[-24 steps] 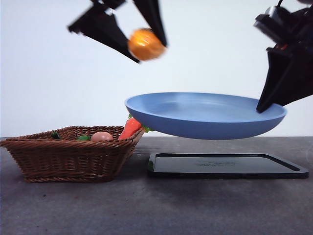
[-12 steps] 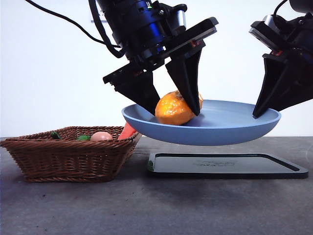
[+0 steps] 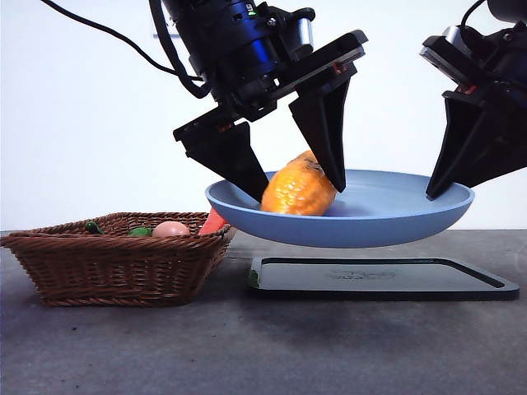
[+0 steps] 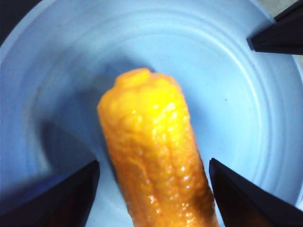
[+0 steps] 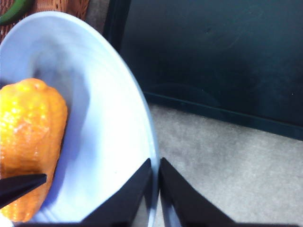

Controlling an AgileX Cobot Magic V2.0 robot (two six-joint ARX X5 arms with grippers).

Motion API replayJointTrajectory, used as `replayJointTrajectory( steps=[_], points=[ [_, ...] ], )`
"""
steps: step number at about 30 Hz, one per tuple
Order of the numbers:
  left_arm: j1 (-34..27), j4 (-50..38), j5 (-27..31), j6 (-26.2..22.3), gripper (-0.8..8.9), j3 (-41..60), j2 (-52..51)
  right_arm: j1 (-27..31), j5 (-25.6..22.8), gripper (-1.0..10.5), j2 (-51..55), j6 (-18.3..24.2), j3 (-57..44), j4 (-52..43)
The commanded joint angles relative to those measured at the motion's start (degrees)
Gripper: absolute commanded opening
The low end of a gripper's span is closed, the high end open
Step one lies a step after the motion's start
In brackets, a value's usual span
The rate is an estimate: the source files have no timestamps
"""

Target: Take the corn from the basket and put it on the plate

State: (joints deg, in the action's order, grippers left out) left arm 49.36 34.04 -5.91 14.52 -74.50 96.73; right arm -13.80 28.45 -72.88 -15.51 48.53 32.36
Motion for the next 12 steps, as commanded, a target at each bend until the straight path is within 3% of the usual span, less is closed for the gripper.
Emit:
replayJointTrajectory(
  steps=[1,12],
  points=[
    [0.59,-0.20,0.15,-0.35,3.82,-0.98,1.03,-0.20,0.70,0.0,-0.50,-0.59,1.20,-0.52],
    [0.55,2.32,0.17,-1.66,3.82,-2.62,-4.00,-0.20,0.66,0.0,-0.52,-0.57,1.20,0.02]
  ],
)
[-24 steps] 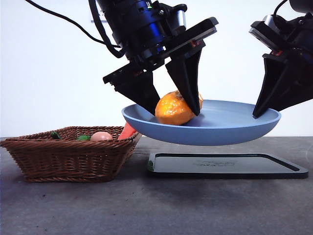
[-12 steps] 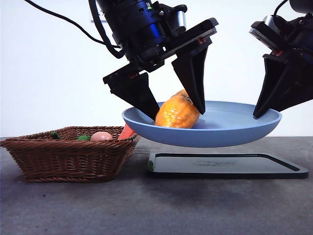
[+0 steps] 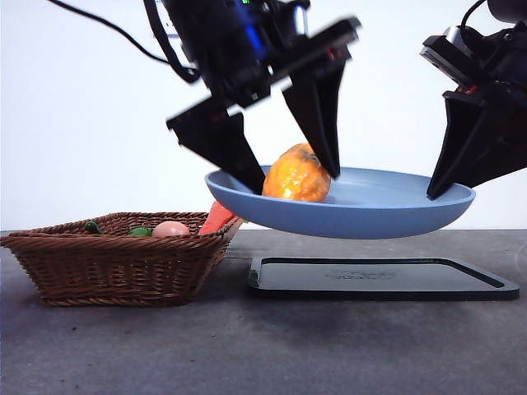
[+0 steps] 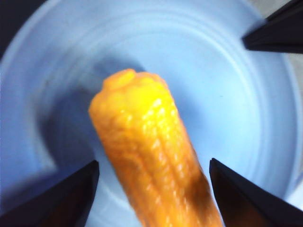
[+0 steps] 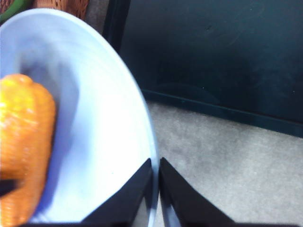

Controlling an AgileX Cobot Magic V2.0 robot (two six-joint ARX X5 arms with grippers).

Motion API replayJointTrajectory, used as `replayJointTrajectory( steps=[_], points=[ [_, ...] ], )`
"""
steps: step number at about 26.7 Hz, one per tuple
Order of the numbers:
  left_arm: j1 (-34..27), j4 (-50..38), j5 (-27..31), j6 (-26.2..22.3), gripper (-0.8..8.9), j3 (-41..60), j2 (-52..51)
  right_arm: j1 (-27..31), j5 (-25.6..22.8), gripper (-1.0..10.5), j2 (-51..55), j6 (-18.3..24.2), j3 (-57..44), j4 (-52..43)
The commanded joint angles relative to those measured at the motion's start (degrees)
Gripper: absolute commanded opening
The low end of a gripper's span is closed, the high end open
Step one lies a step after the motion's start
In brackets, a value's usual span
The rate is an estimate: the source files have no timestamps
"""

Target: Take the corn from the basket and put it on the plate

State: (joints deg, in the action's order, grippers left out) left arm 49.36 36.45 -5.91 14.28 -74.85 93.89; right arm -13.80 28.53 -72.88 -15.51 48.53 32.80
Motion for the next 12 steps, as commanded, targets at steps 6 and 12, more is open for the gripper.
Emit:
replayJointTrajectory(
  steps=[6,12],
  points=[
    [0.50,2.01,0.17,-2.54,3.82,-5.49,-4.31,-0.20,0.55,0.0,-0.52,-0.59,1.20,-0.35],
    [0.35,4.31,0.72,-4.76,3.81,-8.87,-8.15,2.38,0.52,0.0,-0.79,-0.77,1.84,-0.63]
  ],
)
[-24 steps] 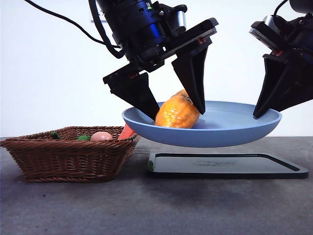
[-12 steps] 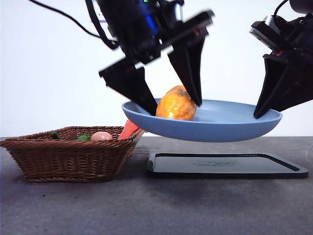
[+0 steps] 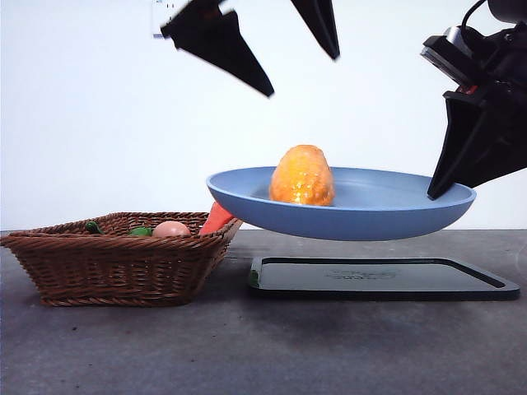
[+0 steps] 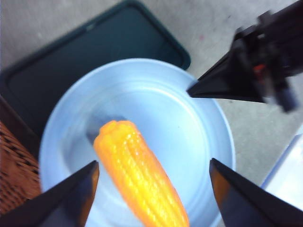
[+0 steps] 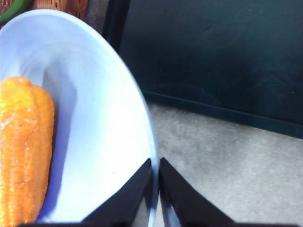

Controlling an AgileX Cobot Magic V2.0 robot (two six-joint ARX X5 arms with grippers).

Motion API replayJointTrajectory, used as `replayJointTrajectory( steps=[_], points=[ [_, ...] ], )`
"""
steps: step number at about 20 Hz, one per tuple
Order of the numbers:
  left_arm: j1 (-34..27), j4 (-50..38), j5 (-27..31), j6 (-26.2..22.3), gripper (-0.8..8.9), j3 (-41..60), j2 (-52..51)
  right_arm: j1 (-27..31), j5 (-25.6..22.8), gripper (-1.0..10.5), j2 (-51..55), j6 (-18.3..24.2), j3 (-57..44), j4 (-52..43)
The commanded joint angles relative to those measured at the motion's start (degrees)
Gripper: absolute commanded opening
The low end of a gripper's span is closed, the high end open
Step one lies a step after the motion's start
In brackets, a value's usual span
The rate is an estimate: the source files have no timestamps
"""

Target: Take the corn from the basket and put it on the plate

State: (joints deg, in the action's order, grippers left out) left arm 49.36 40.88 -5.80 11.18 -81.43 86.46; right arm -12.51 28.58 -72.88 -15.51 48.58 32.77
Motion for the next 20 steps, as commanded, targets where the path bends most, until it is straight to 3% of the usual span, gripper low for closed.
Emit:
replayJointTrajectory(
  steps=[1,7,12,20],
  points=[
    [0.07,0.13,0.96,-1.99,3.81,-2.86,-1.42,2.23,0.57,0.0,-1.14,-0.77,2.45,-0.59],
    [-1.07,1.90,1.44,-2.89,3.80,-3.17,-5.79,7.89,0.55,0.0,-8.87,-0.17,9.94,0.33],
    [-1.20,5.20,1.60,-2.99,3.79,-3.17,-7.28,9.33,-0.11,0.0,-19.69,2.38,15.78,-0.61],
    [-1.20,6.38,1.57,-2.56,3.78,-3.17,-7.39,10.16,-0.09,0.0,-30.56,2.64,17.55,-7.19]
  ],
)
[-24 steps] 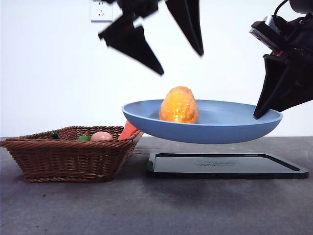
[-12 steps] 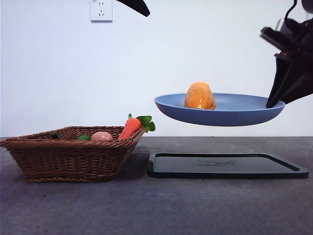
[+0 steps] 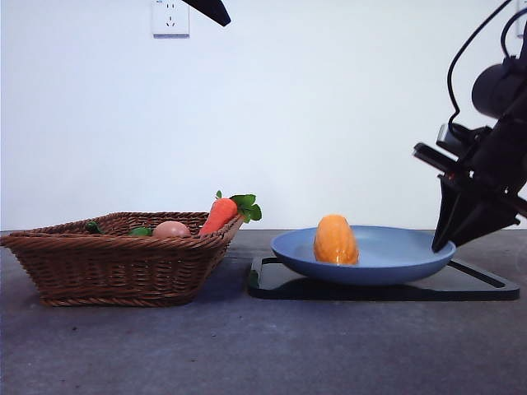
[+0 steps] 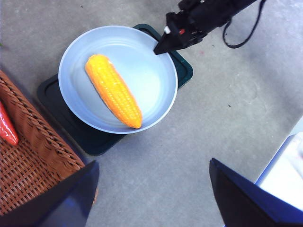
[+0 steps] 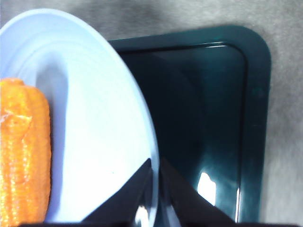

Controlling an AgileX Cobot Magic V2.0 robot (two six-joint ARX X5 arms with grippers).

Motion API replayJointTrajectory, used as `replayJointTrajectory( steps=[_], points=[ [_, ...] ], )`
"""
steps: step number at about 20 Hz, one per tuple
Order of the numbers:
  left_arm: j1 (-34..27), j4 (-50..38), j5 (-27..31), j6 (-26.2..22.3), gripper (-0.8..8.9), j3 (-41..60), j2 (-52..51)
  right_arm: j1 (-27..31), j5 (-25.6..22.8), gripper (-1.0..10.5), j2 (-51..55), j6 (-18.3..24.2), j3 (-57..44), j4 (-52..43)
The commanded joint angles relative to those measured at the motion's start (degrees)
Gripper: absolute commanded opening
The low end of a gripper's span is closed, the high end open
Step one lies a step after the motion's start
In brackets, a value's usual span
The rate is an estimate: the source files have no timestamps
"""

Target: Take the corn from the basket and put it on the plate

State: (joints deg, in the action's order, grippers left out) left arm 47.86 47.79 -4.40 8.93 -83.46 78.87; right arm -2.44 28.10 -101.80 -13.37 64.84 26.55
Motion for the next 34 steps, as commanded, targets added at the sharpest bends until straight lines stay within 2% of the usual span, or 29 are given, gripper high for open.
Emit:
replayJointTrajectory(
  steps=[1,7,11,18,20,24,28,30,32,34],
  points=[
    [0.31,-0.42,0.17,-0.31,3.78,-1.14,0.20,0.13,0.33,0.0,-1.95,0.59,1.29,-1.16],
    [0.31,0.90,0.17,-0.31,3.78,-1.14,0.20,0.11,0.33,0.1,-2.03,2.03,1.27,-1.16],
    [0.31,1.73,0.17,-0.33,3.78,-1.14,0.20,0.11,0.39,2.0,-2.03,2.05,1.27,-0.87],
    [0.31,3.19,0.20,-0.52,3.78,-1.14,0.20,1.11,0.37,2.0,4.04,3.26,1.27,2.08],
    [0.31,3.50,0.22,-0.81,3.78,-1.14,0.20,1.18,0.57,2.0,8.52,4.59,1.27,5.14],
    [0.31,3.85,0.20,-1.20,3.78,-1.14,0.20,0.31,1.77,2.0,19.91,9.46,1.27,18.05],
    [0.31,4.83,0.17,-1.22,3.77,-1.14,0.20,-4.68,2.10,2.0,31.21,12.81,1.27,32.52],
    [0.31,5.90,0.17,-1.22,3.72,-1.14,0.20,-7.17,2.05,2.0,35.78,13.60,1.27,36.89],
    [0.31,6.84,0.17,-1.22,3.25,-1.14,0.20,-9.57,2.03,1.6,39.45,13.86,1.27,38.58],
    [0.31,7.08,0.17,-1.20,2.38,-1.14,0.20,-11.32,1.90,1.0,42.12,13.86,1.27,38.73]
  ],
)
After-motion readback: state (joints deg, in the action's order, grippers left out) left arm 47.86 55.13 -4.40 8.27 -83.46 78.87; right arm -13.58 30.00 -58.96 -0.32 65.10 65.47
